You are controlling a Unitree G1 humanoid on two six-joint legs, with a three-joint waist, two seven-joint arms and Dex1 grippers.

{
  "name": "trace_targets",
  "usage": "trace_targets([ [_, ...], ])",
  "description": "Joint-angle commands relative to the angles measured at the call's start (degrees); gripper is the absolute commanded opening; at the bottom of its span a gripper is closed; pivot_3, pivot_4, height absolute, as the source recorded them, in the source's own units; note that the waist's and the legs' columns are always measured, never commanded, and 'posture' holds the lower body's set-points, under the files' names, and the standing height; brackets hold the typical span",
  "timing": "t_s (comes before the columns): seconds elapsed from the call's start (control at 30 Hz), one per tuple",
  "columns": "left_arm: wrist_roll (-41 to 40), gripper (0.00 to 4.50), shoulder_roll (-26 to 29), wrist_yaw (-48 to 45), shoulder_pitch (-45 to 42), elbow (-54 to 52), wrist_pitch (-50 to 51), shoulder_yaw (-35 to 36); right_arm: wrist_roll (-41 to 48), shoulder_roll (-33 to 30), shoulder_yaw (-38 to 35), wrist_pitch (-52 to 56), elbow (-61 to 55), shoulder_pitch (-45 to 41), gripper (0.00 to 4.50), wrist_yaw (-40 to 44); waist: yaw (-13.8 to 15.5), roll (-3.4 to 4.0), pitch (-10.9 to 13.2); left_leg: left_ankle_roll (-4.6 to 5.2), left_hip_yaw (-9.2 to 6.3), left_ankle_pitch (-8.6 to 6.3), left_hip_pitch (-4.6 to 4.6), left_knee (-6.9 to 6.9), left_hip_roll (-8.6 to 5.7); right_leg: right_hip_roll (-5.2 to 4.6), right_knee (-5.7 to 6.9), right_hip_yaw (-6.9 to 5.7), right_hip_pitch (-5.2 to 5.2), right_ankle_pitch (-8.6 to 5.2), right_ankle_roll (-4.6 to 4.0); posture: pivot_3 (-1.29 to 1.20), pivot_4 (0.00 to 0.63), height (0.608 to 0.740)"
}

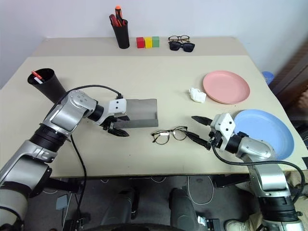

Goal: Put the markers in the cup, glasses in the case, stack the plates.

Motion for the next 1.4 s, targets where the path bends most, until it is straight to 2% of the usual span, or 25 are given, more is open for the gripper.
trace_targets([
  [0.03, -2.0, 4.45, 0.5, -0.3, 0.8, -3.7, 1.4, 2.5, 0.2, -1.3, 1.3, 0.8, 0.5, -2.2, 3.04, 2.1, 0.0, 0.0, 0.0, 0.0, 0.0, 0.0, 0.0, 0.0, 0.0, 0.0, 0.0, 0.0, 0.0, 0.0, 0.0, 0.0, 0.15, 0.74],
  [0.2, -7.9, 4.45, 1.9, 0.0, 3.6, -9.8, 5.4, 8.2, -0.1, -2.0, 4.5, 2.0, 3.2, -5.4, 3.04, 6.1, -0.1, 0.0, 0.0, 0.0, -0.01, 0.0, 0.0, -0.01, 0.0, 0.0, 0.01, 0.0, -0.01, 0.0, 0.0, 0.0, 0.15, 0.74],
  [0.3, -17.0, 4.45, -3.2, 8.0, 11.6, -15.6, -6.4, 23.9, -1.9, -1.4, 7.7, 0.6, 7.5, -8.6, 3.04, 8.6, -0.4, 0.02, 0.0, 0.0, -0.01, 0.0, 0.02, -0.01, 0.01, -0.01, 0.02, 0.01, 0.0, 0.01, 0.0, 0.0, 0.15, 0.74],
  [0.37, -19.1, 4.45, -2.3, 7.2, 16.3, -19.7, -11.6, 27.8, -3.0, -0.8, 9.1, -0.7, 10.7, -10.7, 3.04, 9.8, -0.4, 0.02, 0.0, 0.01, 0.03, -0.01, 0.08, -0.03, 0.04, -0.02, 0.02, 0.04, -0.01, 0.03, -0.01, 0.0, 0.15, 0.74],
  [0.5, -28.8, 4.45, 8.7, -8.9, 20.2, -21.3, -1.7, 27.1, -4.8, 0.9, 12.0, -3.4, 18.2, -15.9, 3.04, 13.0, -0.4, 0.03, 0.0, 0.01, 0.02, 0.0, 0.14, -0.06, 0.05, 0.05, 0.08, 0.03, -0.01, 0.03, -0.04, 0.0, 0.15, 0.74],
  [0.63, -30.9, 4.45, 14.9, -14.5, 22.0, -17.4, -10.4, 26.2, -6.5, 2.8, 13.9, -6.1, 24.7, -19.9, 3.04, 15.3, -0.2, 0.04, 0.0, 0.0, 0.06, -0.01, 0.15, -0.03, 0.05, 0.03, -0.01, 0.03, 0.07, 0.02, -0.06, 0.0, 0.15, 0.74],
  [0.7, -34.5, 4.45, 17.6, -14.9, 22.7, -17.8, -9.8, 25.5, -7.0, 3.6, 14.5, -6.7, 26.6, -21.3, 3.04, 16.2, -0.2, 0.04, 0.0, 0.0, 0.07, -0.01, 0.14, -0.08, 0.05, 0.02, -0.08, 0.04, 0.07, 0.02, -0.07, 0.0, 0.15, 0.74],
  [0.93, -40.9, 4.45, 19.1, -14.9, 24.6, -19.7, -10.0, 26.6, -8.6, 4.8, 15.6, -8.3, 31.1, -23.5, 3.04, 18.3, -0.3, 0.05, 0.0, 0.01, 0.06, -0.01, 0.13, -0.09, 0.05, 0.02, -0.07, 0.03, 0.06, 0.03, -0.06, 0.0, 0.15, 0.74],
  [1.4, -40.1, 4.45, 17.0, -14.1, 27.5, -21.4, -10.8, 29.1, -9.3, 4.9, 15.0, -8.5, 33.3, -25.1, 3.04, 20.1, -0.3, 0.06, 0.0, 0.01, 0.07, -0.01, 0.15, -0.1, 0.06, 0.03, -0.03, 0.03, 0.05, 0.03, -0.06, 0.0, 0.15, 0.74],
])
